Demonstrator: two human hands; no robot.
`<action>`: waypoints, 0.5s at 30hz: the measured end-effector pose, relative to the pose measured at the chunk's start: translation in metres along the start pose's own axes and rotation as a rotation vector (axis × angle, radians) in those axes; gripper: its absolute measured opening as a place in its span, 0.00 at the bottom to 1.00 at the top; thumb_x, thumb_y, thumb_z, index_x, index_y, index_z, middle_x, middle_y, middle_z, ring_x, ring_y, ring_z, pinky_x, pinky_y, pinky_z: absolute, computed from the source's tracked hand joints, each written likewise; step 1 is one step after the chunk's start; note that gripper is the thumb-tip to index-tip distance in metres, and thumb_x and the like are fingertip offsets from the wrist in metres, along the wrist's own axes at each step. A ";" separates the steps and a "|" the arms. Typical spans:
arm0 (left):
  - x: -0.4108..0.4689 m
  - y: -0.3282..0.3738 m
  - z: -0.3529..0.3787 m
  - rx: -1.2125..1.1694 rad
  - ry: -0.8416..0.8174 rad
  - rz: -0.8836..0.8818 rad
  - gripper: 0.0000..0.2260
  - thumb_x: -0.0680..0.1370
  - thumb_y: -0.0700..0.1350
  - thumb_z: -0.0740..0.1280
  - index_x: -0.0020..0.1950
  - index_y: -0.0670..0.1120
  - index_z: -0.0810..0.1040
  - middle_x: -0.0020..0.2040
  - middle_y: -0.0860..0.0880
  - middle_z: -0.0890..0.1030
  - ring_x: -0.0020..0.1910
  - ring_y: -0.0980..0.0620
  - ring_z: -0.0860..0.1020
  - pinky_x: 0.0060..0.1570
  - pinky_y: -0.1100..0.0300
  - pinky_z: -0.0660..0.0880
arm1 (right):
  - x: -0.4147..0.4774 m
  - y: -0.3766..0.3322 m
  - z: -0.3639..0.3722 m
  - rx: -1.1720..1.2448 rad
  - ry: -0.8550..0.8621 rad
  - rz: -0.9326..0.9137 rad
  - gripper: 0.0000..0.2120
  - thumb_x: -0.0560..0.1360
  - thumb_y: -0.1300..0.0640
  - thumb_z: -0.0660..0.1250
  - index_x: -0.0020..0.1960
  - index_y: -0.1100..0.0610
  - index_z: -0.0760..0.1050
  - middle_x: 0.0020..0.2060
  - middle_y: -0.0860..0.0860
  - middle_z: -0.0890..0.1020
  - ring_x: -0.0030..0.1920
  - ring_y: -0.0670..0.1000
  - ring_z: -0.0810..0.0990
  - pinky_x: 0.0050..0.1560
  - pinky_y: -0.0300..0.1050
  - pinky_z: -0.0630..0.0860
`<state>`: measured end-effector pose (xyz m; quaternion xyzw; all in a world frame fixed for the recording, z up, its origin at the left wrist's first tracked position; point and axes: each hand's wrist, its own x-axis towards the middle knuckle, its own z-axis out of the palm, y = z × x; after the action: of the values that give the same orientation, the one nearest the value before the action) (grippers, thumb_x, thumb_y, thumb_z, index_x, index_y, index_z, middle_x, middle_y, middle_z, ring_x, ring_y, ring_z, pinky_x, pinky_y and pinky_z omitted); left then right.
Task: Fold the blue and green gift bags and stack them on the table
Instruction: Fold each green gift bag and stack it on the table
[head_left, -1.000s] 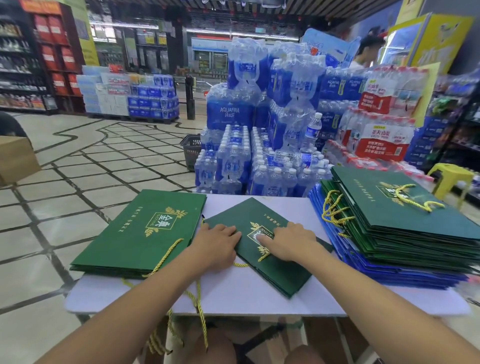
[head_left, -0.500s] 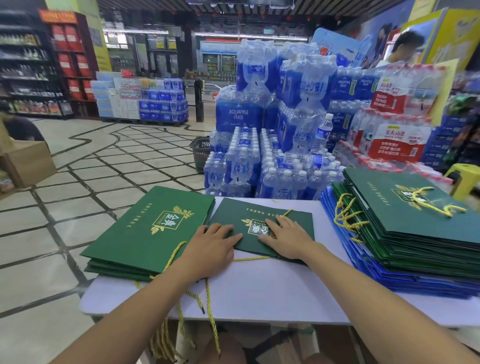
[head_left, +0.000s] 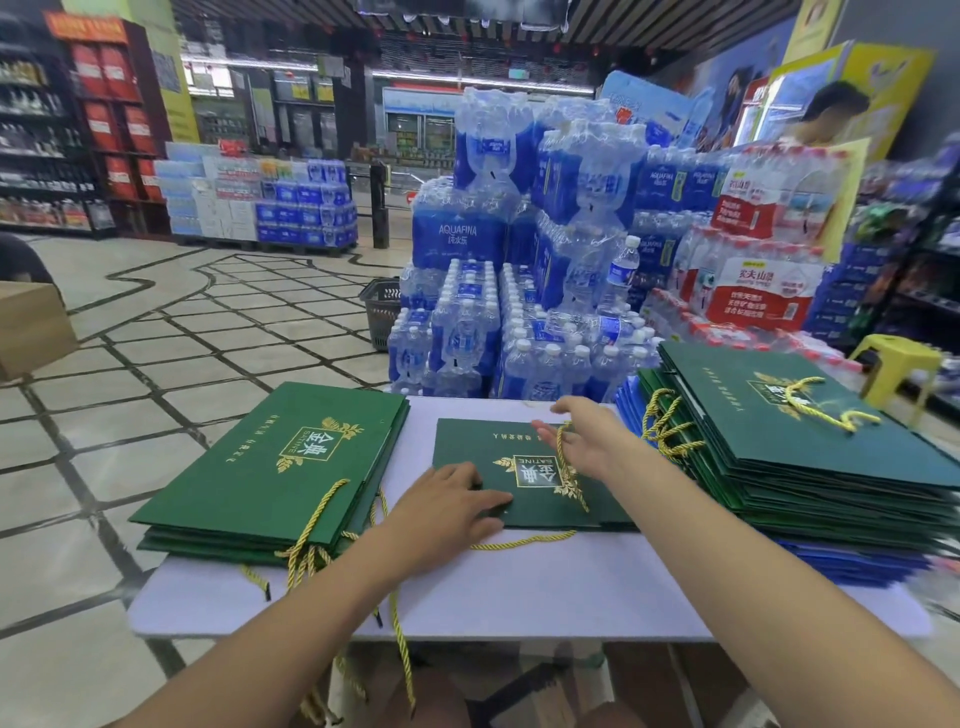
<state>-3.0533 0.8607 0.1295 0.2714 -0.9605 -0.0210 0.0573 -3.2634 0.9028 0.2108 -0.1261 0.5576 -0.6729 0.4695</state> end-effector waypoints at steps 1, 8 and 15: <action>-0.001 -0.001 0.001 -0.015 -0.001 -0.003 0.22 0.84 0.62 0.56 0.78 0.61 0.67 0.64 0.49 0.71 0.65 0.46 0.71 0.66 0.52 0.66 | -0.004 -0.009 0.001 0.021 -0.011 0.042 0.13 0.81 0.68 0.62 0.64 0.63 0.64 0.62 0.62 0.71 0.47 0.57 0.85 0.43 0.44 0.82; -0.001 0.001 0.002 -0.046 0.040 -0.028 0.22 0.83 0.65 0.56 0.77 0.64 0.68 0.65 0.52 0.72 0.64 0.48 0.72 0.63 0.51 0.71 | -0.026 -0.067 0.020 -0.311 -0.226 -0.074 0.08 0.82 0.57 0.67 0.59 0.60 0.79 0.36 0.50 0.83 0.24 0.42 0.63 0.24 0.34 0.62; -0.002 -0.003 0.009 -0.101 0.114 -0.057 0.24 0.81 0.67 0.57 0.76 0.63 0.70 0.66 0.55 0.73 0.66 0.51 0.72 0.64 0.52 0.70 | -0.054 -0.105 0.038 -0.787 -0.379 -0.282 0.17 0.80 0.45 0.70 0.59 0.57 0.84 0.32 0.48 0.71 0.30 0.46 0.58 0.31 0.40 0.58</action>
<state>-3.0516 0.8593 0.1204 0.2963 -0.9453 -0.0554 0.1246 -3.2602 0.9137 0.3338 -0.4904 0.6522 -0.4326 0.3834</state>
